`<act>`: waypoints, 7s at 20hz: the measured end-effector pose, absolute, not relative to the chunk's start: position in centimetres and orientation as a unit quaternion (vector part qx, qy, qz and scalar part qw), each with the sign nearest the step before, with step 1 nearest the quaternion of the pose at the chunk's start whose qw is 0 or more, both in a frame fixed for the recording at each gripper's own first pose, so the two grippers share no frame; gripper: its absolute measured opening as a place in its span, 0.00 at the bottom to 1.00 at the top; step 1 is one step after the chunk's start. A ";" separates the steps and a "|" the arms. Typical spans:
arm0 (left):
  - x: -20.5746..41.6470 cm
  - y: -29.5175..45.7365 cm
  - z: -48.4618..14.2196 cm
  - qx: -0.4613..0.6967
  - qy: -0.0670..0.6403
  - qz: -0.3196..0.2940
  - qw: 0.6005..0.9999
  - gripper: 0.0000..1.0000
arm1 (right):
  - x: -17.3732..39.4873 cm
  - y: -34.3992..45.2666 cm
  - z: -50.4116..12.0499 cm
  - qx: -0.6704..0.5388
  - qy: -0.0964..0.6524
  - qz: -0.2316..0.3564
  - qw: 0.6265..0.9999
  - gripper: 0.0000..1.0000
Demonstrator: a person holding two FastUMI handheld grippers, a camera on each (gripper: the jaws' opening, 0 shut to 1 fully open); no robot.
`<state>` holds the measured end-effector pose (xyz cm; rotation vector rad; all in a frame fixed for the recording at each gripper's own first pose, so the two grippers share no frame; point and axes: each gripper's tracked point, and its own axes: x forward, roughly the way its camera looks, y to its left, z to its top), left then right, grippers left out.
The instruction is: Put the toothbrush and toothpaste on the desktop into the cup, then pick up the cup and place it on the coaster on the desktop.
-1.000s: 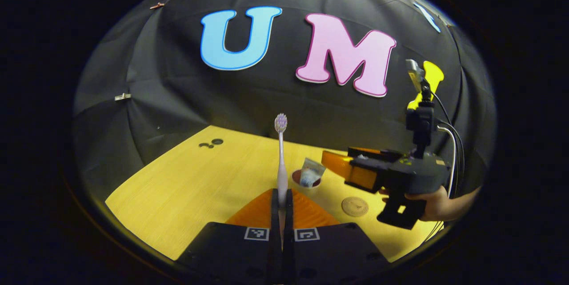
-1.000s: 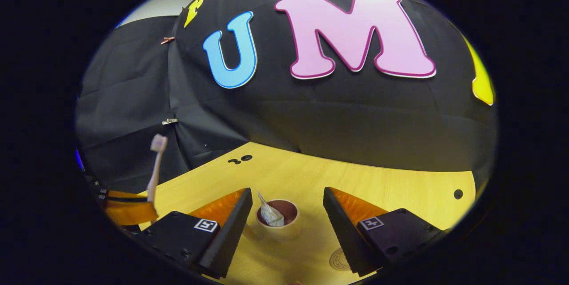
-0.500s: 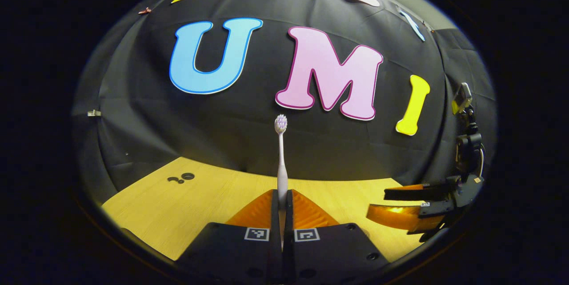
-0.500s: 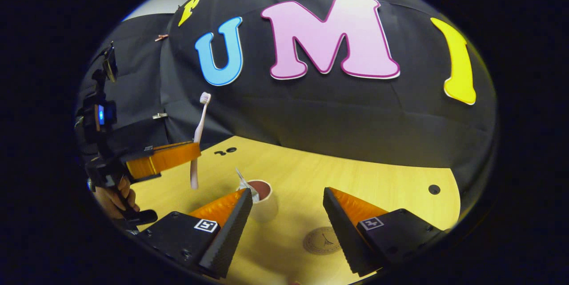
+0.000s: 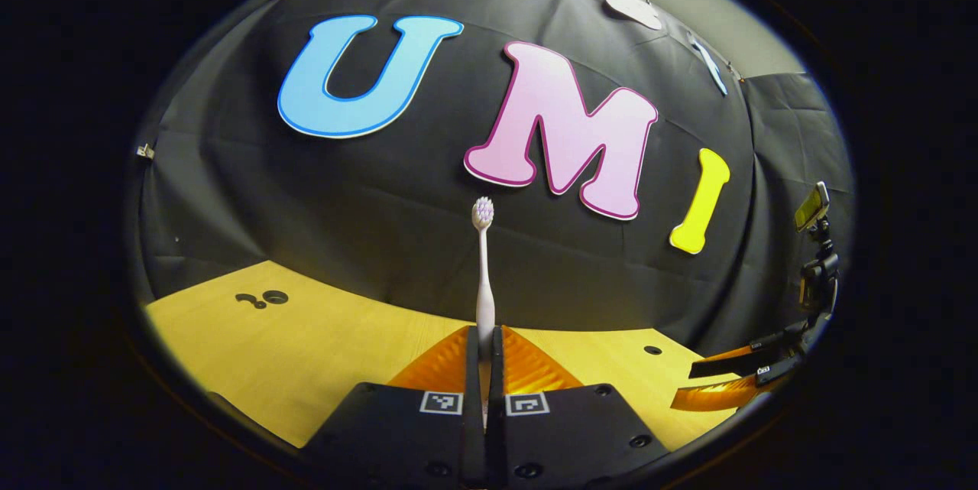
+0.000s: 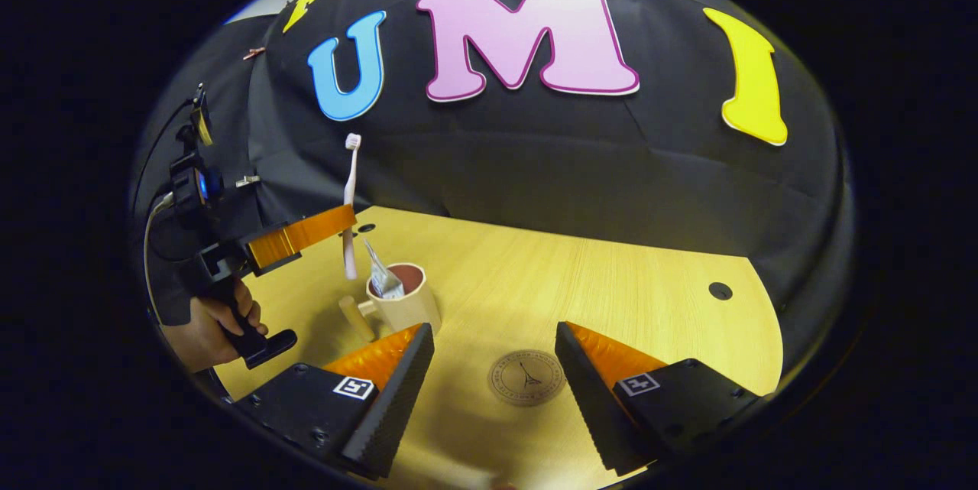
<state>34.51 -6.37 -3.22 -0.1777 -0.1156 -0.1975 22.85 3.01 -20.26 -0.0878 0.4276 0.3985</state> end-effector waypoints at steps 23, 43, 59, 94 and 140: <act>33.9 -5.8 -5.6 -0.055 -0.051 -0.079 0.994 0.97 | 23.3 -0.2 -22.7 -0.035 0.244 0.173 0.954 0.98; 32.1 -5.6 -11.9 0.072 0.298 -0.132 0.943 0.98 | 21.4 -11.0 -19.8 0.040 0.238 0.063 0.968 0.98; 33.9 -7.9 -18.9 0.140 0.506 -0.132 0.841 0.86 | 18.2 -20.3 -22.6 0.075 0.266 -0.049 0.960 0.98; 33.3 -19.1 -16.6 0.250 0.490 -0.231 0.803 0.26 | 13.5 -25.6 -19.5 0.075 0.234 -0.094 0.965 0.98; 17.7 -11.7 7.5 0.160 0.091 -0.123 0.975 0.98 | 8.2 -12.4 -5.5 0.048 0.147 -0.036 0.987 0.98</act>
